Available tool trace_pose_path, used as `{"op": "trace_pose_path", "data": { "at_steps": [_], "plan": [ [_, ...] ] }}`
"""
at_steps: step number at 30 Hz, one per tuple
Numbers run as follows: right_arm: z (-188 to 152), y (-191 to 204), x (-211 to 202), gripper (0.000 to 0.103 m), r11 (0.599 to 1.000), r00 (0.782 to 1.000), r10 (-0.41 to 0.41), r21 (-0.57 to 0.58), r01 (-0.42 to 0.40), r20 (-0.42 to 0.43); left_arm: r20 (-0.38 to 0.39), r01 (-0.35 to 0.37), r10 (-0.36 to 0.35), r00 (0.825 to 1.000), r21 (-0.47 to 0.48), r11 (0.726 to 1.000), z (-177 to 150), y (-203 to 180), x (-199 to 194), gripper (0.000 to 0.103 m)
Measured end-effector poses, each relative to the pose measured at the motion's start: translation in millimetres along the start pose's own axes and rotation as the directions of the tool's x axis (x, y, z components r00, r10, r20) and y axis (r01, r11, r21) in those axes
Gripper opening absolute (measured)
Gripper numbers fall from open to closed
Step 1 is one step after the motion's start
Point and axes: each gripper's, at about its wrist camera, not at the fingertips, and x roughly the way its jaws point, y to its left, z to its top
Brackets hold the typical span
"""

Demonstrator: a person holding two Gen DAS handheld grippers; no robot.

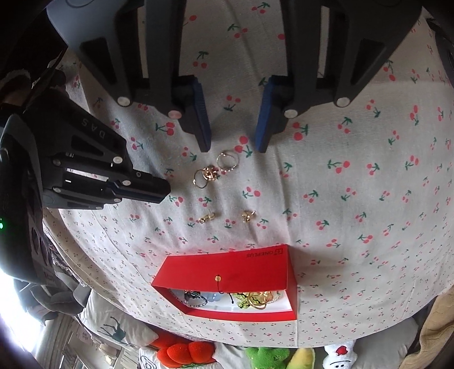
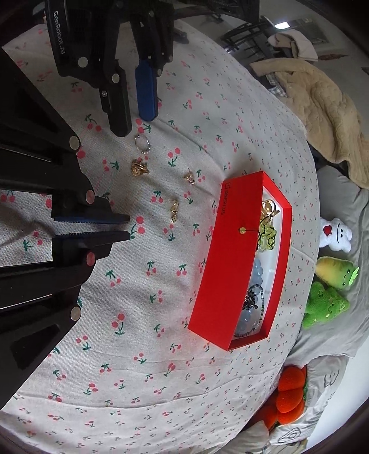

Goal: Organize jewelry
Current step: 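Lower the left tool onto the small silver ring and close it, then grasp a gold earring with the right tool while the left tool holds the silver ring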

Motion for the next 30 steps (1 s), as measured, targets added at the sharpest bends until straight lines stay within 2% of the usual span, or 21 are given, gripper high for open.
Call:
{"op": "trace_pose_path", "data": {
  "at_steps": [5, 7, 9, 11, 17, 20, 21, 22, 23, 30],
  "plan": [
    [-1, -6, -2, 0.006, 1.000, 1.000, 0.010, 0.019, -0.010, -0.009, -0.011, -0.018, 0.019, 1.000, 0.047, 0.999, 4, -9, 11, 0.030],
    [-1, -5, -1, 0.006, 1.000, 1.000, 0.014, 0.026, -0.014, -0.013, -0.011, -0.031, 0.032, 0.999, 0.070, 0.997, 6, -10, 13, 0.026],
    [-1, -6, 0, 0.009, 0.999, 1.000, 0.020, 0.036, -0.019, -0.020, -0.009, -0.041, 0.042, 0.999, 0.069, 0.997, 6, -8, 14, 0.013],
    [-1, -6, 1, 0.010, 0.999, 1.000, 0.018, 0.042, -0.017, -0.022, -0.009, -0.040, 0.041, 0.999, 0.062, 0.997, 7, -5, 14, 0.007],
    [3, 0, 3, 0.016, 0.997, 0.998, 0.065, 0.038, -0.065, -0.023, 0.009, -0.077, 0.077, 0.997, 0.083, 0.994, 2, -3, 6, 0.006],
    [5, 10, 5, 0.023, 0.995, 0.995, 0.094, 0.018, -0.094, -0.026, 0.019, -0.108, 0.107, 0.994, 0.078, 0.991, 0, 2, 1, 0.006],
    [5, 13, 6, 0.032, 0.995, 0.994, 0.101, 0.013, -0.101, -0.026, 0.021, -0.117, 0.116, 0.993, 0.072, 0.991, 0, 5, -1, 0.006],
    [5, 16, 7, 0.050, 0.993, 0.993, 0.114, 0.010, -0.114, -0.024, 0.022, -0.125, 0.124, 0.992, 0.064, 0.990, -1, 8, -3, 0.006],
    [6, 19, 6, 0.057, 0.992, 0.992, 0.128, 0.010, -0.128, -0.016, 0.021, -0.131, 0.130, 0.991, 0.056, 0.990, -2, 12, -4, 0.006],
    [11, 44, 17, 0.058, 0.992, 0.993, 0.114, -0.054, -0.115, -0.021, 0.018, -0.138, 0.138, 0.990, 0.019, 0.990, -5, 24, -8, 0.006]
  ]
}}
